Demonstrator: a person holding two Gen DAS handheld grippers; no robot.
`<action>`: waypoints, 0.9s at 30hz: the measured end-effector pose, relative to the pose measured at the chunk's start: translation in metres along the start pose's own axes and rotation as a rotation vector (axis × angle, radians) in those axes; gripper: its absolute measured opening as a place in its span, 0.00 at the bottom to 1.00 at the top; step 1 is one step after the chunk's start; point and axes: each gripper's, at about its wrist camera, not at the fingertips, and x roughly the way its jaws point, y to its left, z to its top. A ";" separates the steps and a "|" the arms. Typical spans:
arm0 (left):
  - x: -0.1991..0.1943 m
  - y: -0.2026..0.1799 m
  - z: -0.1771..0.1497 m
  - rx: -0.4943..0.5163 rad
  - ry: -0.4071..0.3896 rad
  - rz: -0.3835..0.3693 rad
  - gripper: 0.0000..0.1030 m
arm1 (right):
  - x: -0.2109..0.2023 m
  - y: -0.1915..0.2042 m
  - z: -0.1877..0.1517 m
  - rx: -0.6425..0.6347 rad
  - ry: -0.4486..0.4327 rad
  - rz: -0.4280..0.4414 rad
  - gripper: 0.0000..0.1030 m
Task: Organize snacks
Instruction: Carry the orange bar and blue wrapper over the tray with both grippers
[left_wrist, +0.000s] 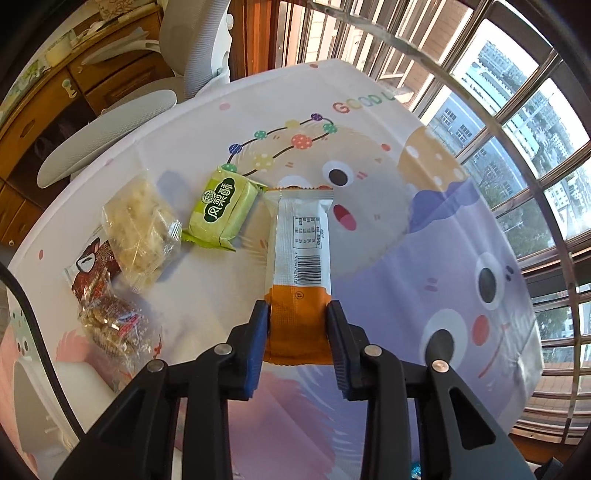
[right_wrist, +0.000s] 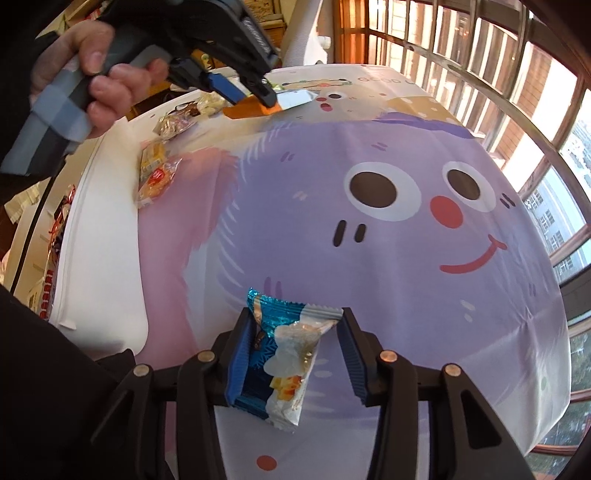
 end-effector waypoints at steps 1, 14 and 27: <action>-0.003 0.000 -0.001 -0.003 -0.003 -0.003 0.29 | -0.002 -0.001 0.000 0.007 -0.003 0.000 0.44; -0.080 -0.006 -0.039 -0.015 -0.081 -0.023 0.29 | -0.030 0.005 0.004 0.016 -0.066 -0.002 0.43; -0.188 0.026 -0.110 -0.089 -0.205 -0.037 0.29 | -0.090 0.043 0.002 -0.047 -0.186 -0.026 0.43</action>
